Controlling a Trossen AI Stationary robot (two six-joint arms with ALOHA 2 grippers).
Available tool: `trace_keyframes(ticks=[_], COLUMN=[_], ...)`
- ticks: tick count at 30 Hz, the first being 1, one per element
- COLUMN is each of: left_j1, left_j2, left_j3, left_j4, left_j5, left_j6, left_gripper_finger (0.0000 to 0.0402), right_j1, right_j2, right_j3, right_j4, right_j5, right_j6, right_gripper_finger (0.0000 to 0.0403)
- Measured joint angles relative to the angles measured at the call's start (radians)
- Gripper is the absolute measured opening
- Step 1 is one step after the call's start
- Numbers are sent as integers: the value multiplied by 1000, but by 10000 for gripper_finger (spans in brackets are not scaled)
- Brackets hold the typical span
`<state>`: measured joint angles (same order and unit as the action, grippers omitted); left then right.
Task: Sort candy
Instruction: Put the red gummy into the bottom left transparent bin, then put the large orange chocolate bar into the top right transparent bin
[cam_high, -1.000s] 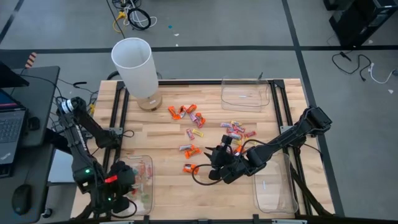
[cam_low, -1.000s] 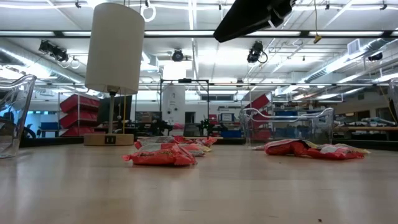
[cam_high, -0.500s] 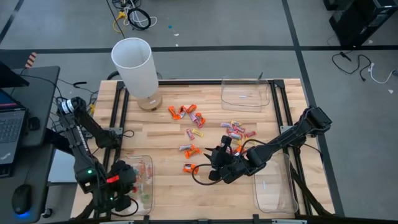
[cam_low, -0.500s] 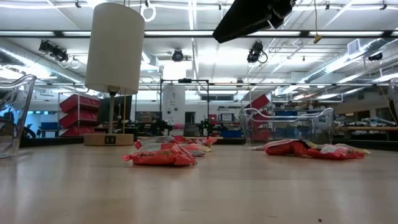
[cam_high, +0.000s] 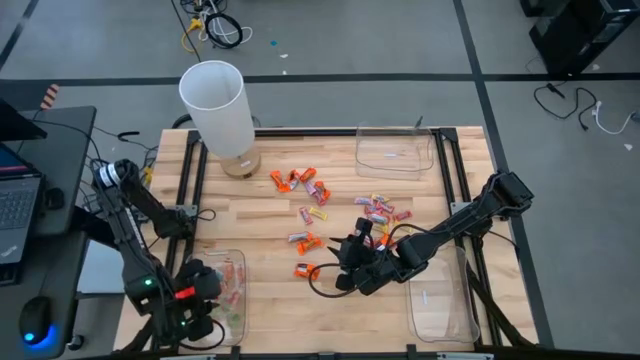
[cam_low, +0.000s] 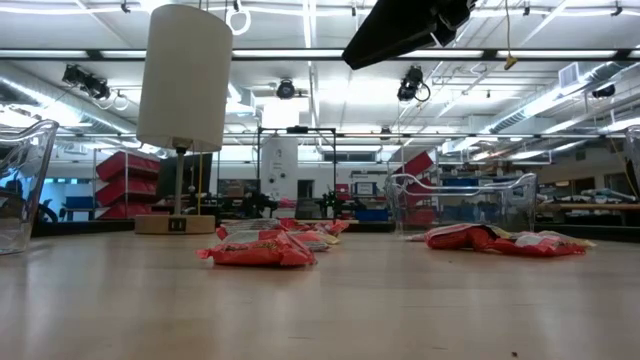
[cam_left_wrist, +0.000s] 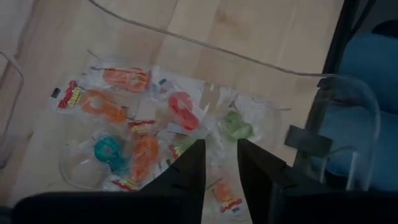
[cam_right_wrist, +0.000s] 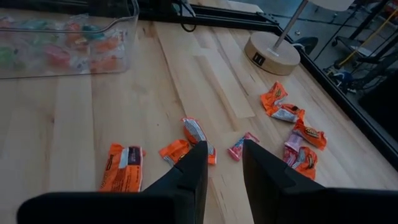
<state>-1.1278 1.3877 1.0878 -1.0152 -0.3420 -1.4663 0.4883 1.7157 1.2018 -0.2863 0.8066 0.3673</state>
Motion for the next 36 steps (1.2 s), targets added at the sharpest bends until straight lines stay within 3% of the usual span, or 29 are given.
trace_keyframes(ticks=[7, 13, 26, 30, 36], left_j1=[0, 2, 2, 2, 2], left_j2=[1, 1, 1, 1, 1], left_j3=[0, 0, 0, 0, 0], left_j4=[0, 2, -1, -2, -1], left_j5=[-6, -128, -308, -323, -357], left_j6=[23, 114, 154, 177, 233], left_gripper_finger=[101, 101, 101, 101, 101], right_j1=[-20, -98, -460, -535, -583], right_j2=[0, 0, -2, -2, -2], right_j3=[0, 13, 97, 69, 28], right_j4=[-20, -126, -924, -1036, -1031], right_j5=[0, -28, -432, -491, -518], right_j6=[31, 97, 552, 600, 540], right_gripper_finger=[85, 83, 83, 85, 87])
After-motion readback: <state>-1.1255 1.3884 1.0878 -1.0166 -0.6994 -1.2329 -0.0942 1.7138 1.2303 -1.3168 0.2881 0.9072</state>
